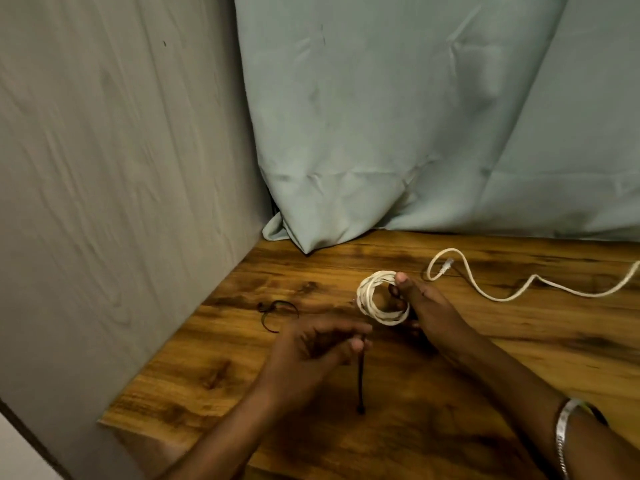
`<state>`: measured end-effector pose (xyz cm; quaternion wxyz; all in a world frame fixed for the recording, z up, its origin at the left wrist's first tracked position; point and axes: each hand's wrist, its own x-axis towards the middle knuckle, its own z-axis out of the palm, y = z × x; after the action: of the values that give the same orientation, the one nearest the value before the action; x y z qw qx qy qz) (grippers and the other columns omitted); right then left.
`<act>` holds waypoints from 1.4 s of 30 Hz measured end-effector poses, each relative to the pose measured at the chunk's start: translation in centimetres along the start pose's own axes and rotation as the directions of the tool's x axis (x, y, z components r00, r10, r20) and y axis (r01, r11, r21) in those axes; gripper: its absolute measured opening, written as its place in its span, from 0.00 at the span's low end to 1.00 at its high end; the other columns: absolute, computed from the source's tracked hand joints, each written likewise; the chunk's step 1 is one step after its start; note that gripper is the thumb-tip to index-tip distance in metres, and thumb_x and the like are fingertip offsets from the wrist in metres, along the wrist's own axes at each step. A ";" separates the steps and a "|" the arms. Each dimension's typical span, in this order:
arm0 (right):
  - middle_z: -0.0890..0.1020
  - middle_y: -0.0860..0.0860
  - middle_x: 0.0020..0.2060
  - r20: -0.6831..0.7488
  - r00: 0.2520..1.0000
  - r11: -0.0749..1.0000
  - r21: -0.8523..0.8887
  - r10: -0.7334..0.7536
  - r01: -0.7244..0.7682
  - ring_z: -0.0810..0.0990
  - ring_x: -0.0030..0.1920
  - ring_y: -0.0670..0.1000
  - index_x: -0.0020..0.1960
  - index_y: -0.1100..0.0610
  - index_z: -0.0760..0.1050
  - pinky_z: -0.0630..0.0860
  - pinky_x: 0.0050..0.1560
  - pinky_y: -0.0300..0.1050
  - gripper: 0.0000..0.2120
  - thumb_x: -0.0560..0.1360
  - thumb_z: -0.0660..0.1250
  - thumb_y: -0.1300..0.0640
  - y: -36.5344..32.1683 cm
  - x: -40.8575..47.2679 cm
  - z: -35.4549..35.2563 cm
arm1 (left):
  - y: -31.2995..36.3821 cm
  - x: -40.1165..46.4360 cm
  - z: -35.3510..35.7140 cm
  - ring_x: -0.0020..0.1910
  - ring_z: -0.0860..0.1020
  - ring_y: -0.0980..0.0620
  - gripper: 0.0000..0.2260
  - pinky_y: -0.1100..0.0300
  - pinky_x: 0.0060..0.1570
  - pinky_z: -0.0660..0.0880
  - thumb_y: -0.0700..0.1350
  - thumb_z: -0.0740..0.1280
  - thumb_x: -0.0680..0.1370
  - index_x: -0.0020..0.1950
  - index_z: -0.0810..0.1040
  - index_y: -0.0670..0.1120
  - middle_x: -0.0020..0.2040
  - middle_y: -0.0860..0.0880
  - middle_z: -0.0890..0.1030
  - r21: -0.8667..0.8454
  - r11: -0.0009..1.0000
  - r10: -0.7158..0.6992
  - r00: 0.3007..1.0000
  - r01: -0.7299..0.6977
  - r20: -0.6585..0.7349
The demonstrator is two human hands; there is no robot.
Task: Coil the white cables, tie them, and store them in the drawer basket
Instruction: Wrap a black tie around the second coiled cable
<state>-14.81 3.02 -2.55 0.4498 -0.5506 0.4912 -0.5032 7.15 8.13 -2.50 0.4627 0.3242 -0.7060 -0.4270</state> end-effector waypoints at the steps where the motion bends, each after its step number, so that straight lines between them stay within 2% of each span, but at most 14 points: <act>1: 0.76 0.49 0.27 0.008 1.000 1.000 -0.010 -0.013 0.013 0.71 0.22 0.43 0.45 0.57 0.75 0.66 0.23 0.33 0.19 0.86 0.56 0.46 0.0 0.1 0.1 | -0.5 0.0 0.4 0.51 0.84 0.56 0.11 0.61 0.50 0.80 0.36 0.71 0.77 0.56 0.85 0.46 0.51 0.53 0.86 0.118 0.993 0.025 0.999 -0.028 0.028; 5: 0.73 0.48 0.29 0.011 0.999 0.999 -0.011 -0.051 0.051 0.67 0.24 0.43 0.44 0.56 0.72 0.63 0.23 0.34 0.18 0.87 0.55 0.47 0.7 0.6 -0.6 | -1.3 0.3 0.6 0.55 0.81 0.63 0.14 0.57 0.56 0.79 0.40 0.71 0.78 0.59 0.84 0.55 0.55 0.62 0.84 0.391 0.912 0.078 0.989 -0.123 0.129; 11: 0.75 0.46 0.33 0.032 0.992 0.983 -0.132 -0.125 0.128 0.70 0.29 0.41 0.44 0.56 0.73 0.67 0.32 0.33 0.20 0.86 0.55 0.44 1.8 1.4 -1.2 | 0.2 2.7 -1.2 0.50 0.81 0.61 0.11 0.64 0.47 0.78 0.40 0.73 0.76 0.56 0.85 0.52 0.51 0.61 0.83 0.597 0.745 0.378 0.926 -0.297 -0.011; 14: 0.75 0.46 0.33 0.045 0.991 0.985 -0.119 -0.124 0.128 0.70 0.28 0.40 0.44 0.56 0.73 0.66 0.29 0.30 0.20 0.87 0.54 0.45 1.9 1.5 -1.2 | 0.0 4.0 -2.9 0.54 0.77 0.61 0.15 0.59 0.51 0.78 0.52 0.74 0.75 0.62 0.81 0.58 0.55 0.62 0.78 0.761 0.637 0.074 0.993 -0.122 0.097; 16: 0.76 0.45 0.32 0.050 0.991 0.984 -0.121 -0.123 0.128 0.71 0.27 0.39 0.44 0.55 0.72 0.67 0.28 0.30 0.20 0.87 0.54 0.45 2.0 1.6 -1.3 | -0.3 4.1 -2.9 0.54 0.74 0.61 0.16 0.59 0.52 0.76 0.58 0.73 0.74 0.62 0.80 0.60 0.54 0.63 0.74 0.854 0.519 -0.170 0.972 -0.050 0.160; 21: 0.76 0.44 0.30 0.056 0.991 0.984 -0.124 -0.119 0.125 0.70 0.28 0.40 0.43 0.54 0.73 0.66 0.29 0.31 0.20 0.87 0.55 0.44 2.5 2.0 -1.5 | -0.7 4.1 -1.1 0.49 0.76 0.62 0.06 0.62 0.49 0.76 0.51 0.71 0.77 0.53 0.84 0.57 0.51 0.61 0.80 0.843 0.529 -0.106 0.979 -0.093 0.175; 24: 0.75 0.44 0.30 0.022 0.992 0.986 -0.110 -0.127 0.129 0.70 0.28 0.39 0.42 0.54 0.72 0.66 0.29 0.30 0.20 0.87 0.55 0.45 2.5 2.2 -2.0 | -0.8 5.2 -0.2 0.46 0.79 0.62 0.02 0.59 0.49 0.78 0.47 0.69 0.79 0.50 0.81 0.54 0.45 0.57 0.83 0.707 0.706 -0.051 0.993 -0.037 0.103; 26: 0.74 0.44 0.29 -0.034 0.989 0.987 -0.070 -0.147 0.144 0.70 0.27 0.39 0.42 0.55 0.72 0.66 0.29 0.31 0.20 0.87 0.55 0.47 2.3 2.5 -2.4 | -0.3 6.0 0.5 0.43 0.84 0.57 0.03 0.58 0.47 0.81 0.41 0.68 0.80 0.49 0.80 0.47 0.43 0.53 0.86 0.436 0.900 -0.048 0.996 0.011 0.074; 28: 0.75 0.44 0.30 -0.114 0.982 0.988 -0.040 -0.152 0.148 0.71 0.29 0.40 0.41 0.55 0.72 0.66 0.31 0.34 0.20 0.87 0.55 0.47 2.3 2.8 -3.0 | 0.8 7.1 1.4 0.42 0.86 0.48 0.03 0.58 0.43 0.82 0.37 0.67 0.80 0.51 0.80 0.40 0.44 0.45 0.87 0.143 0.986 -0.100 0.989 0.084 0.109; 31: 0.81 0.53 0.37 -0.205 0.968 0.989 -0.005 -0.144 0.146 0.78 0.38 0.48 0.47 0.62 0.78 0.71 0.40 0.43 0.23 0.86 0.58 0.45 2.4 3.3 -3.7 | 2.4 8.9 2.7 0.44 0.86 0.45 0.10 0.59 0.42 0.82 0.38 0.70 0.75 0.55 0.80 0.36 0.46 0.39 0.86 -0.183 0.964 -0.155 0.966 0.194 0.207; 33: 0.83 0.64 0.42 -0.240 0.963 0.983 0.098 -0.126 0.153 0.79 0.43 0.56 0.51 0.66 0.79 0.74 0.47 0.48 0.26 0.84 0.61 0.41 2.3 3.3 -3.9 | 3.3 9.9 3.5 0.44 0.86 0.47 0.12 0.61 0.42 0.82 0.37 0.71 0.73 0.56 0.81 0.37 0.46 0.40 0.86 -0.299 0.922 -0.172 0.953 0.245 0.250; 35: 0.84 0.64 0.42 -0.283 0.948 0.977 0.112 -0.144 0.182 0.82 0.43 0.55 0.50 0.63 0.80 0.76 0.48 0.51 0.25 0.83 0.63 0.39 2.3 3.4 -4.1 | 3.8 10.8 4.3 0.41 0.85 0.51 0.13 0.65 0.39 0.81 0.36 0.71 0.72 0.56 0.81 0.39 0.44 0.42 0.86 -0.385 0.873 -0.201 0.940 0.300 0.277; 38: 0.86 0.62 0.45 -0.363 0.921 0.973 0.117 -0.142 0.197 0.84 0.46 0.56 0.53 0.61 0.81 0.78 0.52 0.54 0.26 0.81 0.63 0.37 2.5 3.8 -4.3 | 3.0 11.8 5.1 0.30 0.80 0.57 0.11 0.70 0.28 0.72 0.33 0.70 0.74 0.56 0.81 0.40 0.40 0.46 0.86 -0.370 0.878 -0.205 0.938 0.302 0.278; 42: 0.86 0.60 0.51 -0.411 0.904 0.988 0.036 -0.121 0.148 0.85 0.54 0.59 0.55 0.61 0.80 0.79 0.62 0.57 0.24 0.84 0.60 0.39 2.8 4.0 -4.6 | -0.4 11.2 6.1 0.28 0.75 0.58 0.10 0.69 0.26 0.68 0.38 0.74 0.72 0.53 0.85 0.43 0.43 0.46 0.86 -0.280 0.911 -0.280 0.952 0.304 0.122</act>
<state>-19.57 -1.30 -4.41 0.3197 -0.4509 0.5182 -0.6527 -2.56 0.26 0.07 0.4084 0.3360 -0.5958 -0.6045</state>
